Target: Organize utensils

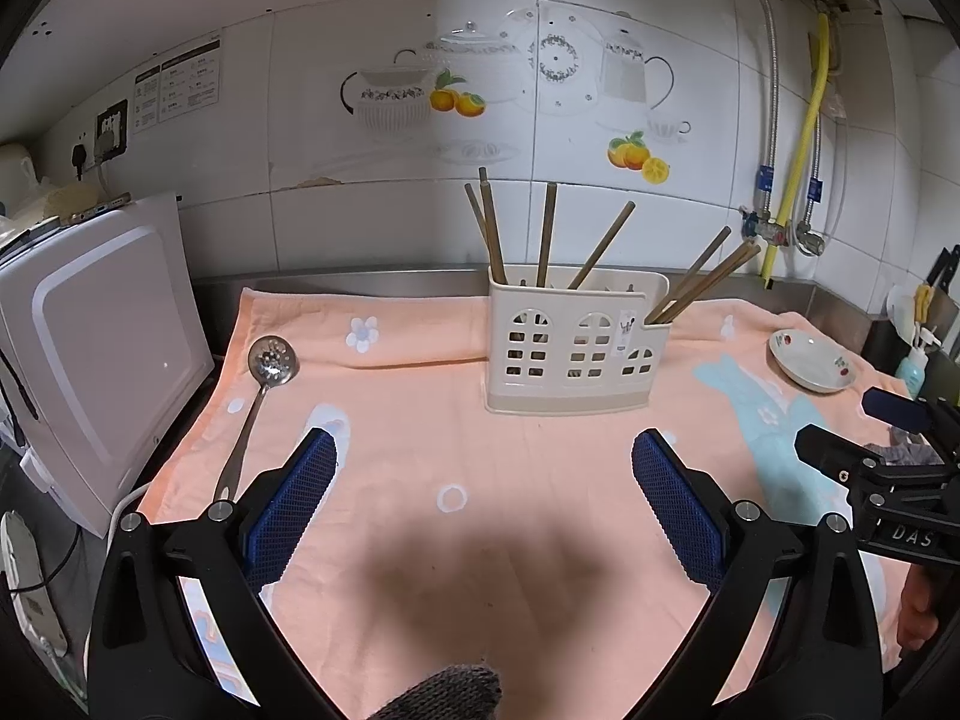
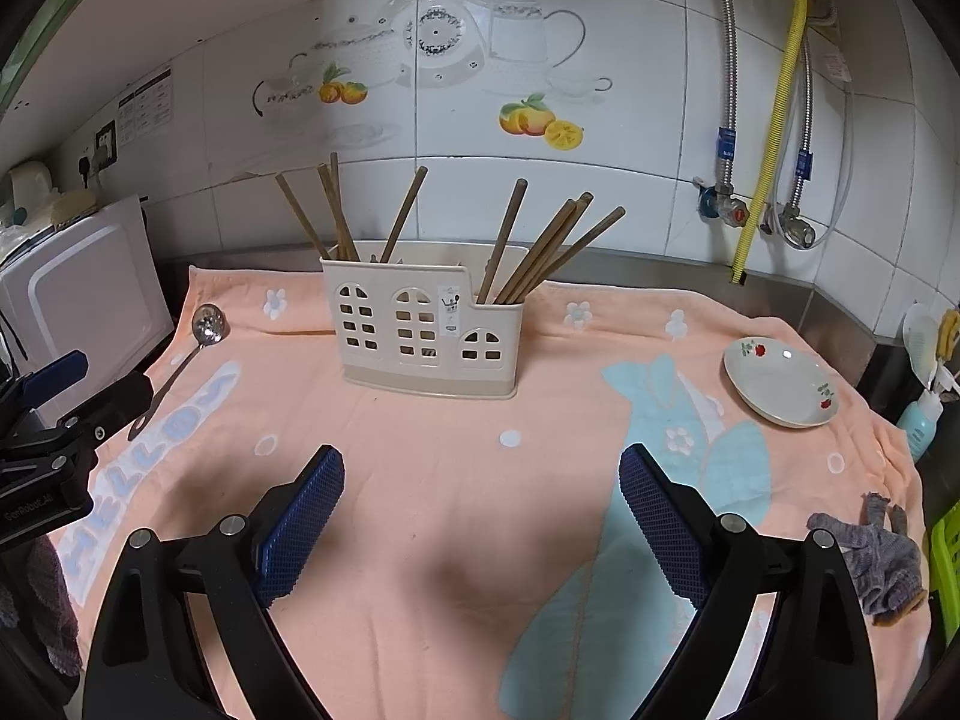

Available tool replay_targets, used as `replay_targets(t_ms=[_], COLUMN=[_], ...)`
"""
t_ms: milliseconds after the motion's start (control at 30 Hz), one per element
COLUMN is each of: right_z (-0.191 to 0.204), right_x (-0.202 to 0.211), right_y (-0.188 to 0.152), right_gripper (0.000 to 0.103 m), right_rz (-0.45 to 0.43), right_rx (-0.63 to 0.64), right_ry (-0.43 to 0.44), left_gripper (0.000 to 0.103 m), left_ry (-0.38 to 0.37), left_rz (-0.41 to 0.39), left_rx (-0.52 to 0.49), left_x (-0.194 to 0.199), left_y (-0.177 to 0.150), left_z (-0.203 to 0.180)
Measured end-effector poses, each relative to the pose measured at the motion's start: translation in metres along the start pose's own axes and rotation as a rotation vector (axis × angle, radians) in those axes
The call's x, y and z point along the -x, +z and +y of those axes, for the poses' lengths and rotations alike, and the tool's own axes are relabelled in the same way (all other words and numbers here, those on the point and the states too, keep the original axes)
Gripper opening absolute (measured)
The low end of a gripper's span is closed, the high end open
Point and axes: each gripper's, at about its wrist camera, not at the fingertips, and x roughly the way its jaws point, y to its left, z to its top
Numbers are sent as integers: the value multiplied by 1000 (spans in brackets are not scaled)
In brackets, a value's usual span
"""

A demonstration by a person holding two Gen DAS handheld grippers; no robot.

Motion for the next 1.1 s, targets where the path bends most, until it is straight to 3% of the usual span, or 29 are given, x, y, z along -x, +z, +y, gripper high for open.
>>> replay_targets(t_ms=[1100], right_z=[-2], right_x=[-2], right_y=[-4], right_gripper=[90], right_rz=[13], right_rx=[-5], right_ry=[2], left_gripper=[98], left_ry=[-9], left_rz=[12], left_rx=[7], left_x=[-3], left_y=[-7], left_z=[0])
